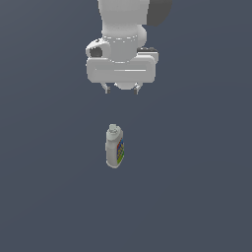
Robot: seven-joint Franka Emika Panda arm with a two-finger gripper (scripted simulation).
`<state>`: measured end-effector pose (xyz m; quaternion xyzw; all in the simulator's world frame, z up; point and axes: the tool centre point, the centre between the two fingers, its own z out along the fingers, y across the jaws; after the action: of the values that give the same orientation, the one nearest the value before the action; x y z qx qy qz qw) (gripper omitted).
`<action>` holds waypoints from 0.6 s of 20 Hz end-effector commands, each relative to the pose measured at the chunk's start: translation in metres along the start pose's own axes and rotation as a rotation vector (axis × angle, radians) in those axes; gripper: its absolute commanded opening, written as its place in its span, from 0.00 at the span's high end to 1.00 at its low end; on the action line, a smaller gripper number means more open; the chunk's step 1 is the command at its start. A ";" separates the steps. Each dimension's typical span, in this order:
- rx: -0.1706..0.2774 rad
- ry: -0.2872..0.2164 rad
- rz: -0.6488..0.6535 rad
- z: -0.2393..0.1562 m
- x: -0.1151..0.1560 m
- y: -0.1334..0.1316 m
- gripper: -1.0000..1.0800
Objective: Pick up the object and move it to a goal position.
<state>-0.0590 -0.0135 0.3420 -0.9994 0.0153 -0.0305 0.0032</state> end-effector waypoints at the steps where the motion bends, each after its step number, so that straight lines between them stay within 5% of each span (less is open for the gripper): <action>1: 0.000 0.000 0.000 0.000 0.000 0.000 0.04; 12: 0.000 0.011 -0.050 -0.004 -0.003 -0.006 0.04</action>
<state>-0.0622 -0.0072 0.3458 -0.9993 -0.0080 -0.0358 0.0024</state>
